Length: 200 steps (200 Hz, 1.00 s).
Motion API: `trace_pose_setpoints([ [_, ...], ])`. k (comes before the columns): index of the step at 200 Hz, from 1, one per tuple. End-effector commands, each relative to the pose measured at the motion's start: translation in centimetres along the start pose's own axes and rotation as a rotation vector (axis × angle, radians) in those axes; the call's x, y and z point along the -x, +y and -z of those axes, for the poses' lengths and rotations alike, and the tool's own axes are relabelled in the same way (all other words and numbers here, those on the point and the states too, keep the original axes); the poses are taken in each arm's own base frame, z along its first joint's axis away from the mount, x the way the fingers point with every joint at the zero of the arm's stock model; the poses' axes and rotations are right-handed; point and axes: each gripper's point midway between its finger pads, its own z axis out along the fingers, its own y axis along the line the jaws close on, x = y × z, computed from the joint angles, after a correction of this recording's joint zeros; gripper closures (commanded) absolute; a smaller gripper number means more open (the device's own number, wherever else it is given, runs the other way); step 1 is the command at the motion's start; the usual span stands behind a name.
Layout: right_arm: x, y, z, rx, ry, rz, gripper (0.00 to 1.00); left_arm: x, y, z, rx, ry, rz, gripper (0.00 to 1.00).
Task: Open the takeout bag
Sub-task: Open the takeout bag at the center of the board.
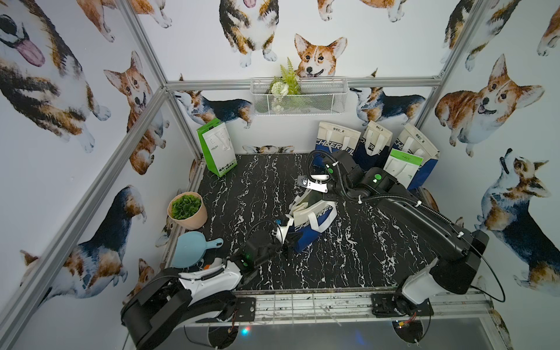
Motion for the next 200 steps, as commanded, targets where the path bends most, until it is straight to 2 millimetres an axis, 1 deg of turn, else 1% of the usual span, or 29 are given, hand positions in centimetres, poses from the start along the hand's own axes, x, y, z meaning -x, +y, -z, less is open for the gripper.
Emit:
trace_pose_setpoints([
  [1, 0.7, -1.3, -0.6, -0.055, -0.029, -0.041, 0.71, 0.2, -0.3, 0.0, -0.014, -0.007, -0.006, 1.00],
  [25, 0.7, -1.8, -1.5, -0.083, -0.013, -0.059, 0.68, 0.2, -0.3, 0.1, -0.015, -0.008, -0.006, 1.00],
  [34, 0.6, -2.3, -1.8, -0.105, -0.009, -0.074, 0.64, 0.2, -0.3, 0.1, -0.015, -0.009, -0.007, 1.00],
  [42, 0.8, -2.7, -1.9, -0.125, -0.018, -0.091, 0.58, 0.2, -0.3, 0.1, -0.013, -0.010, -0.007, 1.00],
  [63, 1.2, -3.3, -2.5, -0.152, -0.042, -0.131, 0.47, 0.2, -0.3, 0.0, -0.013, -0.007, -0.006, 1.00],
  [89, 1.6, -4.2, -2.9, -0.151, -0.096, -0.221, 0.46, 0.1, -0.3, -0.1, -0.015, -0.004, -0.005, 1.00],
  [95, 1.6, -4.2, -3.0, -0.131, -0.117, -0.246, 0.44, 0.2, -0.2, -0.1, -0.012, -0.007, -0.005, 1.00],
  [114, 1.9, -4.0, -3.4, -0.061, -0.168, -0.326, 0.43, 0.2, -0.2, 0.0, -0.012, -0.007, -0.005, 1.00],
  [143, 2.0, -3.7, -4.3, -0.014, -0.173, -0.393, 0.38, 0.2, -0.2, 0.0, -0.012, -0.007, -0.006, 1.00],
  [150, 2.3, -3.4, -4.0, 0.013, -0.186, -0.409, 0.38, 0.2, -0.2, 0.0, -0.010, -0.007, -0.006, 1.00],
  [160, 3.1, -3.2, -3.1, 0.056, -0.224, -0.431, 0.38, 0.2, -0.2, 0.0, -0.009, -0.008, -0.007, 1.00],
  [180, 4.7, -3.3, 0.0, 0.093, -0.334, -0.465, 0.38, 0.2, -0.1, 0.0, -0.006, -0.010, -0.006, 1.00],
  [188, 4.8, -3.3, 1.2, 0.090, -0.364, -0.474, 0.38, 0.2, -0.1, 0.0, -0.005, -0.011, -0.006, 1.00],
  [192, 4.7, -3.2, 1.6, 0.089, -0.372, -0.479, 0.34, 0.3, -0.2, 0.0, -0.008, -0.010, -0.006, 1.00],
  [200, 4.4, -3.0, 2.7, 0.078, -0.395, -0.484, 0.33, 0.3, -0.2, 0.0, -0.007, -0.011, -0.009, 1.00],
])
